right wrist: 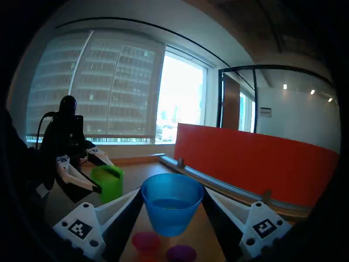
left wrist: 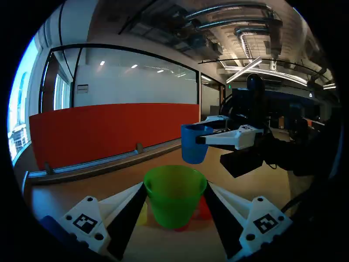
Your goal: Pour water
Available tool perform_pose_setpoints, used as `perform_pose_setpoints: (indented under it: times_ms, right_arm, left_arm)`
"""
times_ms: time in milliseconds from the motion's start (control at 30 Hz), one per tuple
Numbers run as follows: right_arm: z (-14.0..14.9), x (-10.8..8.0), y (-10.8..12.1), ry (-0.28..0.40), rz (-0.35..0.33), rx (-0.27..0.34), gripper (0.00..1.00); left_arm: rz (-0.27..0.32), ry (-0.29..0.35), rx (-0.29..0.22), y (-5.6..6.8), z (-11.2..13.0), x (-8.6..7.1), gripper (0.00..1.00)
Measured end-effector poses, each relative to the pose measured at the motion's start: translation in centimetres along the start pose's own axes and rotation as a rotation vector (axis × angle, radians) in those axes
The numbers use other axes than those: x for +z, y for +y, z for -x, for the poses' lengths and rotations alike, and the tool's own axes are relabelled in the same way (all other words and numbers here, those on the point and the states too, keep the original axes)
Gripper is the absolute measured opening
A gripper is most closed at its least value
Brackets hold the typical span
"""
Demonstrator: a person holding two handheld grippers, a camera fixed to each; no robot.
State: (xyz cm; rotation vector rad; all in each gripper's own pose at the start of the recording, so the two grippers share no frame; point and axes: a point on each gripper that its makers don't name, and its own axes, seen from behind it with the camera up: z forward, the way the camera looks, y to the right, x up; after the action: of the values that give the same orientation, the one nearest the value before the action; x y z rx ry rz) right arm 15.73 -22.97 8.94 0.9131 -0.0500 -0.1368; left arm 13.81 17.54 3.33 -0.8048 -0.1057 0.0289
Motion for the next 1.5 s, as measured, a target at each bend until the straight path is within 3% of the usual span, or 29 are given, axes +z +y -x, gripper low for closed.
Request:
perform_pose_setpoints:
  times_ms: [467, 867, 1267, 1500]
  right_arm:
    - [-0.3, -0.9, 0.1, 0.000, -0.005, -0.010, 0.92]
    - [-1.4, -1.3, -0.6, 0.011, -0.033, -0.017, 0.92]
    - [-2.2, -1.6, -1.5, -0.003, -0.063, -0.076, 0.92]
    - [-2.8, -1.7, -1.6, -0.006, -0.072, -0.121, 0.92]
  left_arm:
    - [0.024, 0.029, -0.053, 0.4, -0.1, 0.5, 0.87]
    - [0.071, 0.067, -0.070, 1.7, -0.5, 1.0, 0.87]
    - [0.121, 0.099, -0.059, 3.3, -1.2, 1.4, 0.87]
    - [0.155, 0.080, -0.066, 4.2, -0.7, 1.6, 0.87]
